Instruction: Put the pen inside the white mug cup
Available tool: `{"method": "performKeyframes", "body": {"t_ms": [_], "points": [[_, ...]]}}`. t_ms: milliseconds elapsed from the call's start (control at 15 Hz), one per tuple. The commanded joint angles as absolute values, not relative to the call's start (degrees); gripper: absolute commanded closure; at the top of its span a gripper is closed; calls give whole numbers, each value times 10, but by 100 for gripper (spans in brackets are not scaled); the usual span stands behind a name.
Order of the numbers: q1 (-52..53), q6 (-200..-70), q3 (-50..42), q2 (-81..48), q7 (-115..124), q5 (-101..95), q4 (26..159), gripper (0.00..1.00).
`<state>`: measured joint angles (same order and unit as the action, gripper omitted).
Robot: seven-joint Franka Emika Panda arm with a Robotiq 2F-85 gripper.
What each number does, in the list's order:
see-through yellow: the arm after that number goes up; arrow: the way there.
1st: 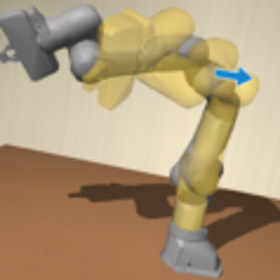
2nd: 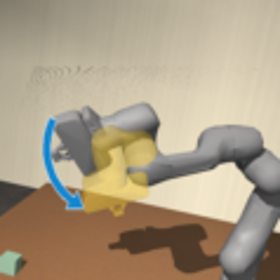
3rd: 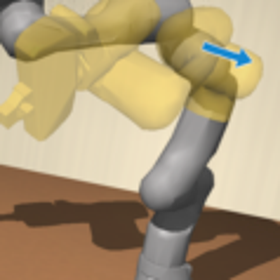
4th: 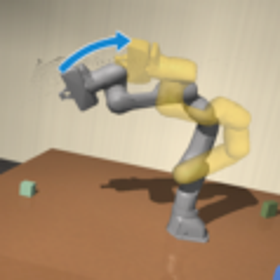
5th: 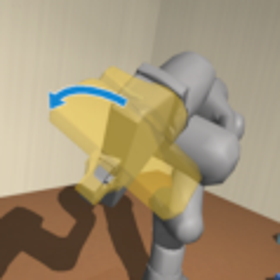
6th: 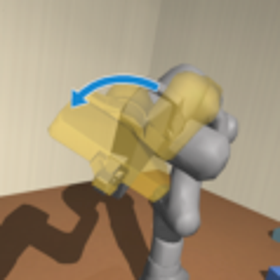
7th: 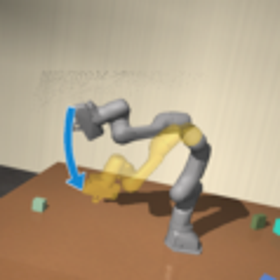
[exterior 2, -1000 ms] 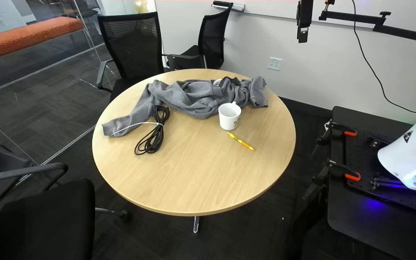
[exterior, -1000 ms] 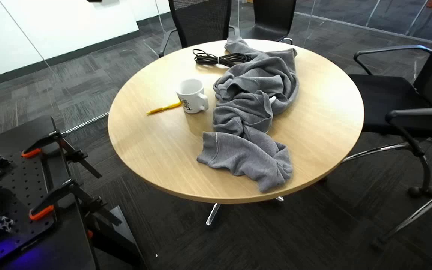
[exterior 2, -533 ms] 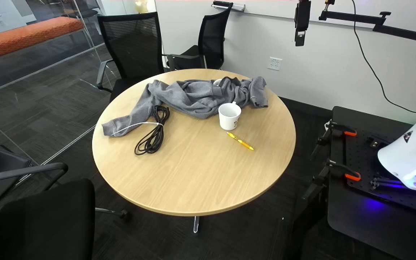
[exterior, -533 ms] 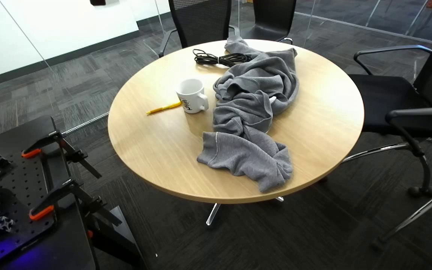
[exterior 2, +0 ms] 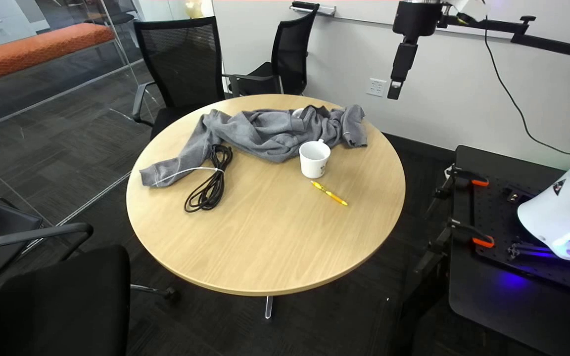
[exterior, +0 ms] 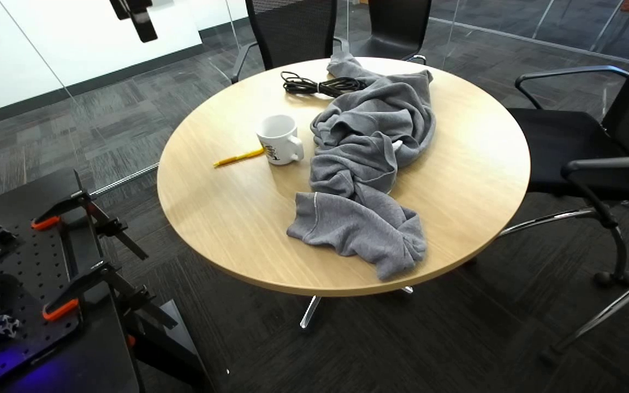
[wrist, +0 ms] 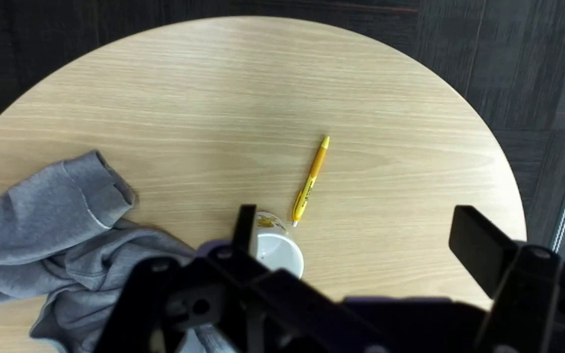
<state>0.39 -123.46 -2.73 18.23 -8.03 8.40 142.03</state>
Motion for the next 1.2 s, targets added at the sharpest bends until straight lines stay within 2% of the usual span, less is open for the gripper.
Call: {"method": "performKeyframes", "body": {"t_ms": [0, 533, 867, 1133], "points": [[19, -1317, -13, 204, -48, 124, 1481, 0], [50, -1543, 16, 141, 17, 183, 1537, 0], [31, -1586, 49, 57, 122, 112, 1515, 0], [31, -1580, 38, -18, 144, 76, 1469, 0]]}}
